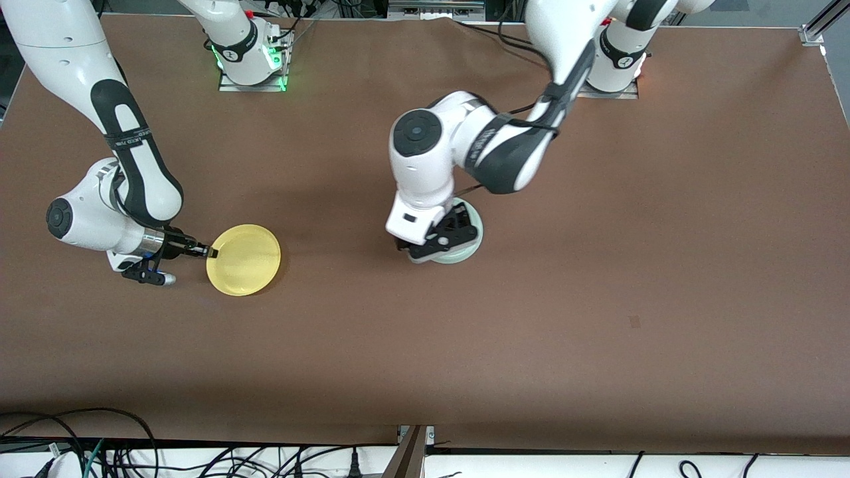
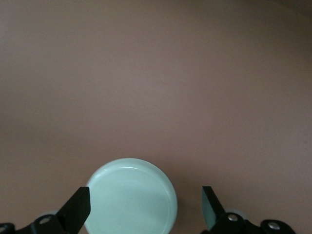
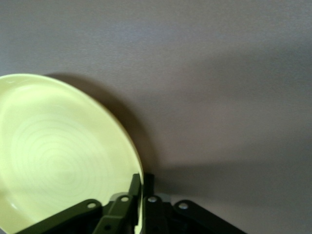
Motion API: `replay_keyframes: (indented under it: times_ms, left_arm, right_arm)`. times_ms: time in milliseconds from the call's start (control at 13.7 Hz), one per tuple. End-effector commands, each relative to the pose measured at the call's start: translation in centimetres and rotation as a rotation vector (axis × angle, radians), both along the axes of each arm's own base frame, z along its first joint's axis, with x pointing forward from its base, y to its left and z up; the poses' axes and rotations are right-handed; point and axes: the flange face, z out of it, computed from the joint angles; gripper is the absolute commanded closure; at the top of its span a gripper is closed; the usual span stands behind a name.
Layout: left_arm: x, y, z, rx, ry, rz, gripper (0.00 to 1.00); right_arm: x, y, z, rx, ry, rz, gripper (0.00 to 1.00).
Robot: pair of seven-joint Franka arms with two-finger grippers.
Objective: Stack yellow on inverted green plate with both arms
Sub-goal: 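Release the green plate and withdraw the left gripper, then carry the yellow plate with the right gripper onto the green plate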
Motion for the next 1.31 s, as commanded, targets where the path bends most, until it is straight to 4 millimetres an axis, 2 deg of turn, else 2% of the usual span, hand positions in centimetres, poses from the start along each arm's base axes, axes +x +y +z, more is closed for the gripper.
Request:
replay_keyframes:
  times_ms: [0, 73, 218, 291, 364, 437, 510, 655, 728, 801, 874, 1019, 1238]
  left_arm:
    - [1.2, 4.9, 2.9, 0.010, 0.061, -0.022, 0.00]
    - [2.6, 7.2, 3.3, 0.009, 0.064, -0.007, 0.00]
    - [5.4, 12.4, 5.0, -0.010, 0.057, 0.005, 0.00]
    - [5.8, 13.9, 5.9, -0.004, 0.064, -0.064, 0.00]
    - [5.8, 15.5, 5.9, 0.020, 0.104, -0.125, 0.00]
    - [6.1, 17.3, 6.7, 0.033, 0.120, -0.169, 0.00]
    - [6.6, 19.8, 8.0, 0.035, 0.131, -0.199, 0.00]
    - [7.3, 25.1, 10.4, 0.032, 0.161, -0.271, 0.00]
    - [7.6, 29.3, 11.4, 0.025, 0.175, -0.260, 0.00]
    - [6.9, 32.6, 12.3, -0.012, 0.189, -0.297, 0.00]
    - [6.1, 35.0, 13.5, -0.035, 0.191, -0.337, 0.00]
    - [5.2, 40.3, 14.7, -0.062, 0.195, -0.367, 0.00]
    - [1.2, 42.2, 16.3, -0.054, 0.207, -0.379, 0.00]
  right_arm:
    - [-0.1, -0.1, 0.1, 0.014, -0.015, 0.000, 1.00]
    - [0.2, -0.1, 0.7, 0.016, -0.022, 0.003, 1.00]
    - [1.0, 2.5, 2.8, 0.050, -0.028, 0.046, 1.00]
    - [1.3, 4.3, 3.7, 0.065, -0.032, 0.065, 1.00]
    - [1.5, 6.3, 4.5, 0.077, -0.045, 0.083, 1.00]
    - [1.6, 7.9, 4.8, 0.083, -0.043, 0.079, 1.00]
    - [1.8, 9.7, 5.1, 0.093, -0.039, 0.067, 1.00]
    - [1.7, 14.6, 5.8, 0.121, -0.018, 0.034, 1.00]
    - [1.7, 17.1, 6.4, 0.132, -0.019, -0.004, 1.00]
    - [1.6, 19.8, 6.9, 0.136, -0.027, -0.036, 1.00]
    - [1.1, 23.0, 7.1, 0.133, -0.038, -0.045, 1.00]
    - [-0.3, 29.2, 7.5, 0.128, -0.057, -0.086, 1.00]
    - [-3.2, 37.2, 7.3, 0.136, -0.081, -0.147, 1.00]
